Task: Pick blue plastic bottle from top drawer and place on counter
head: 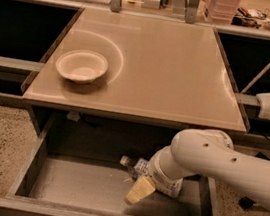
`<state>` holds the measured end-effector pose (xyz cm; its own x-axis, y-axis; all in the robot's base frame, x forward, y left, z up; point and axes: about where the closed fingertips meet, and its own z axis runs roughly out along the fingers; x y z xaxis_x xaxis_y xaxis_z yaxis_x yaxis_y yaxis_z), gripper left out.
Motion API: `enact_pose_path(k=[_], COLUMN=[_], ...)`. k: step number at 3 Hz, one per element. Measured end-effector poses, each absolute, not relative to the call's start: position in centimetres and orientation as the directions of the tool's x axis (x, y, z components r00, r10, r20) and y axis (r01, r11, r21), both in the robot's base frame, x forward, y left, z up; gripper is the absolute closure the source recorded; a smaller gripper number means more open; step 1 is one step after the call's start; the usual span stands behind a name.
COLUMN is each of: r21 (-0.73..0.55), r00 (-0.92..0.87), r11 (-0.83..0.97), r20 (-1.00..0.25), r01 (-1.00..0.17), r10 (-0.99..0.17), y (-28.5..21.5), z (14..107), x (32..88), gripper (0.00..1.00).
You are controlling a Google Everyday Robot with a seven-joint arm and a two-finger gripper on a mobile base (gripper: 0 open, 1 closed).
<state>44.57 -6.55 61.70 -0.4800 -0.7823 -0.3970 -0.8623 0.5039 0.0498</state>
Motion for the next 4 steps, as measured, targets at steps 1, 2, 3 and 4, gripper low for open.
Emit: enact_pose_path(k=[1, 2, 3, 4], r21=[-0.043, -0.062, -0.062, -0.062], r00=[-0.457, -0.445, -0.445, -0.445], r11=[0.509, 0.504, 0.504, 0.504], r20=[-0.382, -0.387, -0.387, -0.387], r01=[-0.859, -0.862, -0.862, -0.862], r10=[-0.803, -0.808, -0.808, -0.808], y=[-5.83, -5.37, -5.37, -5.37], z=[57.88, 57.86, 57.86, 57.86], x=[45.58, 46.03, 46.03, 46.03], gripper=[0.00, 0.00, 0.19, 0.42])
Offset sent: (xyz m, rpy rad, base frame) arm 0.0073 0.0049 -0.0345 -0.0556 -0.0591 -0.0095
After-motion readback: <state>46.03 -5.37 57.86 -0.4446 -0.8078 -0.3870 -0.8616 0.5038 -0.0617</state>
